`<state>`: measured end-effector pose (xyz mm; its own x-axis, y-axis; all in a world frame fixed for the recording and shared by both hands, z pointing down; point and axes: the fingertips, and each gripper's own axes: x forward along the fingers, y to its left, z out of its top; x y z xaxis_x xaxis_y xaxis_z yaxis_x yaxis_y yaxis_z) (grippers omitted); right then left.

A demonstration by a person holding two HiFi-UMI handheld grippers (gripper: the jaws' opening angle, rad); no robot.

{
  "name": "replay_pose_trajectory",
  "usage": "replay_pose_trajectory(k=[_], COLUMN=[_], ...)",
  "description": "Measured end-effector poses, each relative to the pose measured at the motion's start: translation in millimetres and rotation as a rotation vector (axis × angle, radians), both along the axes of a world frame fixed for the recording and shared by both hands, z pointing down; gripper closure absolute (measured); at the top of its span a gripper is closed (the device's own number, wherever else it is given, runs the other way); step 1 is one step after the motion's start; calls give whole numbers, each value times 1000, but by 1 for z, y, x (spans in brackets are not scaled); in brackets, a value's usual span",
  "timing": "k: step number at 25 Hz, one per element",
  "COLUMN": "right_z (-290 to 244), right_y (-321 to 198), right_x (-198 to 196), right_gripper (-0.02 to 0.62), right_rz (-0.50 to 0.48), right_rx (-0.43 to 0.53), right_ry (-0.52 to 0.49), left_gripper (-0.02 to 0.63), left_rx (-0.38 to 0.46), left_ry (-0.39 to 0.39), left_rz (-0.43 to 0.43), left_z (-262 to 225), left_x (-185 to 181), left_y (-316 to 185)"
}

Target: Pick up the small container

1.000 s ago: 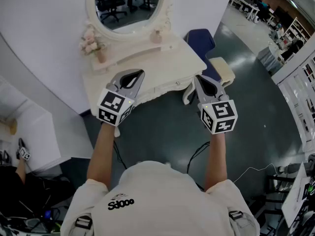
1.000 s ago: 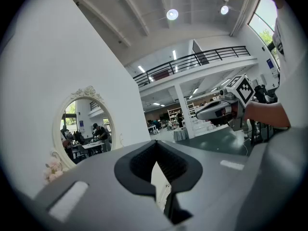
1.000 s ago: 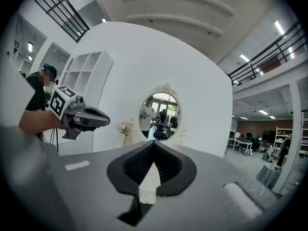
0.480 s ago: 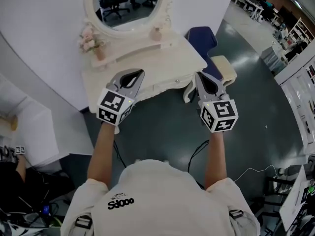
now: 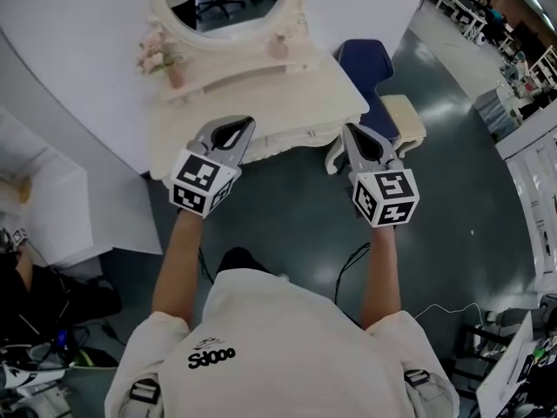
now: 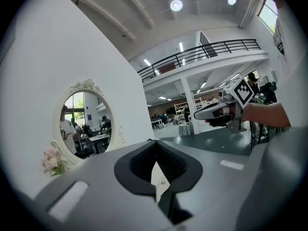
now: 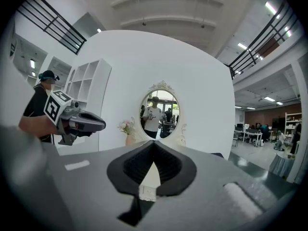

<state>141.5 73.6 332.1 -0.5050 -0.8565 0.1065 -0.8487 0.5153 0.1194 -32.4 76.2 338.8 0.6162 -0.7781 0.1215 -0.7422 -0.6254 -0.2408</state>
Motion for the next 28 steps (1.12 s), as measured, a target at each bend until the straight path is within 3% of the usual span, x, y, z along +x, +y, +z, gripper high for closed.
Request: replay_pose_trajectory(k=[7,12,28], right_z=[7,9,10], right_y=[-23,-53,-242], right_x=[9,7,-42], right_gripper=[594,594,601], right_rz=[22,12,73], right_rx=[14,12,-44], right_ry=[-66,-48,3], left_gripper=[586,588,601], left_rx=[-25,-33,-38], left_ry=[12,16,42], left_rz=[-19,-11,43], left_z=[8,15,8], left_x=[4,5,-34], left_y=[-20,-55,-263])
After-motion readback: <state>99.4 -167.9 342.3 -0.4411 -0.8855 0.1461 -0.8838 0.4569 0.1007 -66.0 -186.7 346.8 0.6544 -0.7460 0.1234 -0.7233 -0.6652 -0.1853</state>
